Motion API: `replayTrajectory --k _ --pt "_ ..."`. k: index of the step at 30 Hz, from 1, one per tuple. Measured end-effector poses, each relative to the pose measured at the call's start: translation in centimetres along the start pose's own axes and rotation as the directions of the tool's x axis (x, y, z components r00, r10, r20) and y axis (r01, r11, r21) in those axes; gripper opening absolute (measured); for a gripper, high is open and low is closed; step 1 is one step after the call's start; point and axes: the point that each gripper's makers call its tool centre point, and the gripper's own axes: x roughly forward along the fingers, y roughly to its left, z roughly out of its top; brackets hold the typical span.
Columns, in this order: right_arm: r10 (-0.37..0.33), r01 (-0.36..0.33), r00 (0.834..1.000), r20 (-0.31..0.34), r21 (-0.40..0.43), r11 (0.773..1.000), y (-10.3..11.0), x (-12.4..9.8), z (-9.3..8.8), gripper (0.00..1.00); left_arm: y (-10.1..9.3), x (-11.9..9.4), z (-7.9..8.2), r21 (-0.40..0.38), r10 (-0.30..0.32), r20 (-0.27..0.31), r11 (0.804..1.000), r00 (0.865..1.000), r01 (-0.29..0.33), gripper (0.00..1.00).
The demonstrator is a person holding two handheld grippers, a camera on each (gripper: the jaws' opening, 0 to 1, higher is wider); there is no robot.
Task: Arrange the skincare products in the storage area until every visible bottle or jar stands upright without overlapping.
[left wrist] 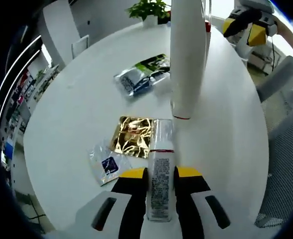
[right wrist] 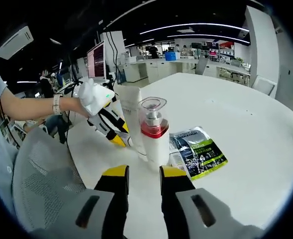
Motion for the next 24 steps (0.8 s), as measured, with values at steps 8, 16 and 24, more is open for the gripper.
replayTrajectory --k 8,16,24 --pt "0.01 -0.01 1.0 0.008 0.005 1.0 0.9 0.1 0.0 0.26 -0.1 -0.3 -0.4 -0.051 0.006 -0.007 0.999 1.0 -0.006 0.17" --pt "0.021 -0.021 1.0 0.022 0.013 1.0 1.8 0.0 0.1 0.27 -1.3 -1.9 -1.0 -0.138 -0.017 0.008 0.99 1.0 0.018 0.16" --pt "0.067 -0.068 0.997 0.025 0.012 0.998 3.1 0.5 0.0 0.25 -2.4 -4.3 -1.0 -0.175 0.013 0.052 0.985 0.999 -0.004 0.16"
